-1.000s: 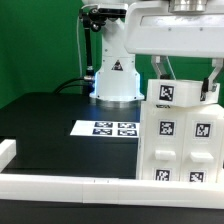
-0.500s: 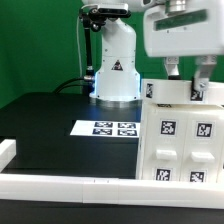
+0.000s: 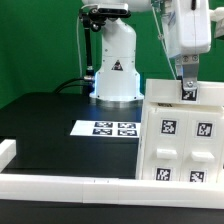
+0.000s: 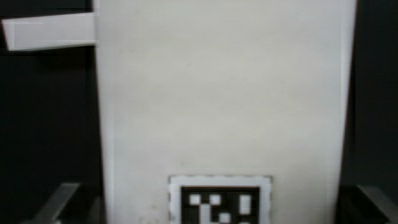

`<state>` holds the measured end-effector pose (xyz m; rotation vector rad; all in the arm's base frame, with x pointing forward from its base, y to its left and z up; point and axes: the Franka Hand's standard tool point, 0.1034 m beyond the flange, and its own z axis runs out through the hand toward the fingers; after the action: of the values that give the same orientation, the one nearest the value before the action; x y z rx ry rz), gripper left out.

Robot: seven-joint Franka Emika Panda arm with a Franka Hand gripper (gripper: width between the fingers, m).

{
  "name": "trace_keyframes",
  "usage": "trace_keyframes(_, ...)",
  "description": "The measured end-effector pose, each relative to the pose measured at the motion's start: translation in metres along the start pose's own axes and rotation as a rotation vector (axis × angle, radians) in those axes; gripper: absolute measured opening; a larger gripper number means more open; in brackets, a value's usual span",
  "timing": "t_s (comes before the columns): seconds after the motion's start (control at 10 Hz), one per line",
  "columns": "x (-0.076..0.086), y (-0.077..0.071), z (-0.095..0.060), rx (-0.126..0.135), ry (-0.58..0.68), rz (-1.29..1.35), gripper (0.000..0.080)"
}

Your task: Assemble cabinet

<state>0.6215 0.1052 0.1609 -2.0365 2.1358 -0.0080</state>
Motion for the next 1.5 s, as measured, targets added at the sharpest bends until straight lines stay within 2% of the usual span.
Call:
trace_keyframes(0.1, -0.001, 0.0, 0.0, -0.001, 0.0, -0.01, 0.0625)
trace_keyframes(0.2, -0.001, 0.0, 0.0, -0.002, 0.0, -0.026, 0.0642)
trace_keyframes(0.4, -0.001, -0.002, -0.01, -0.057, -0.024, -0.201, 0.0648)
trace_keyframes(0.6, -0.011, -0.003, -0.019, -0.101, -0.05, -0.452, 0.0649)
trace_keyframes(1.0, -0.013, -0.002, -0.017, -0.095, -0.065, -0.754, 0.0649)
trace_keyframes(1.2, -0.012, -0.001, -0.017, -0.129, -0.055, -1.115, 0.0649)
trace_keyframes(1.3, -0.013, -0.004, -0.016, -0.136, -0.063, -1.322, 0.0649)
trace_keyframes(1.5, -0.019, -0.003, -0.01, -0.182, -0.078, -1.553, 0.0649)
